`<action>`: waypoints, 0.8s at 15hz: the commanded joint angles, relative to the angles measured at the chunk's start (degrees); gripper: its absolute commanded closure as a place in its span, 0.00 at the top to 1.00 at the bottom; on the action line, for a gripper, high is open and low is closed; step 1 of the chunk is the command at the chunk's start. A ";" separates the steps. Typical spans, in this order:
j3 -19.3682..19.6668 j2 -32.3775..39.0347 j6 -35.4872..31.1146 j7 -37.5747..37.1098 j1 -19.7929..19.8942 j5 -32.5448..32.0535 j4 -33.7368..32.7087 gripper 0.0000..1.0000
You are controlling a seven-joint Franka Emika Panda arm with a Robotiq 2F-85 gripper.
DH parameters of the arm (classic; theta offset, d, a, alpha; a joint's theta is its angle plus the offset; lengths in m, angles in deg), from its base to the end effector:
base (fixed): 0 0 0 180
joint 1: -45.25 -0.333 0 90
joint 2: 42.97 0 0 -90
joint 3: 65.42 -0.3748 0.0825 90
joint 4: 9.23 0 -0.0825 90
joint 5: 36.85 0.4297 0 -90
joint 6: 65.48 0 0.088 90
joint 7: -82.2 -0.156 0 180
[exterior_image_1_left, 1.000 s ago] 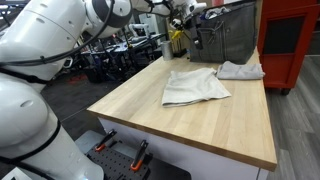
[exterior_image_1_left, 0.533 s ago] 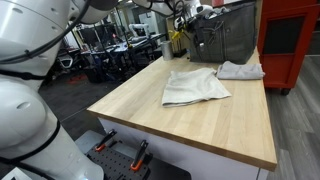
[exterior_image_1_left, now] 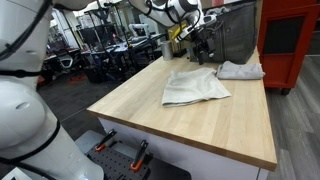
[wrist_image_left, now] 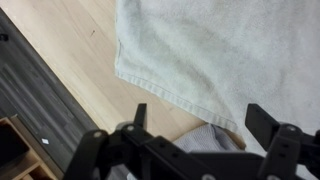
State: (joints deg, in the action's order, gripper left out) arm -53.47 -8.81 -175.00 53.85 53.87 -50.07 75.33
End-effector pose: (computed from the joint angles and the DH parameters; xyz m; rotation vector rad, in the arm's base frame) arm 0.7100 -0.2699 0.3084 2.6109 -1.0022 -0.1792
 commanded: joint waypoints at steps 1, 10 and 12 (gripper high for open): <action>-0.63 -9.93 -6.35 9.72 0.70 1.06 13.86 1.00; -0.24 -17.04 -5.29 16.97 0.46 1.13 23.40 1.00; -0.53 -17.80 -5.94 17.72 0.77 2.44 23.66 1.00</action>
State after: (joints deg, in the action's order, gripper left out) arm -53.74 -25.86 -180.42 70.74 54.30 -48.97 98.89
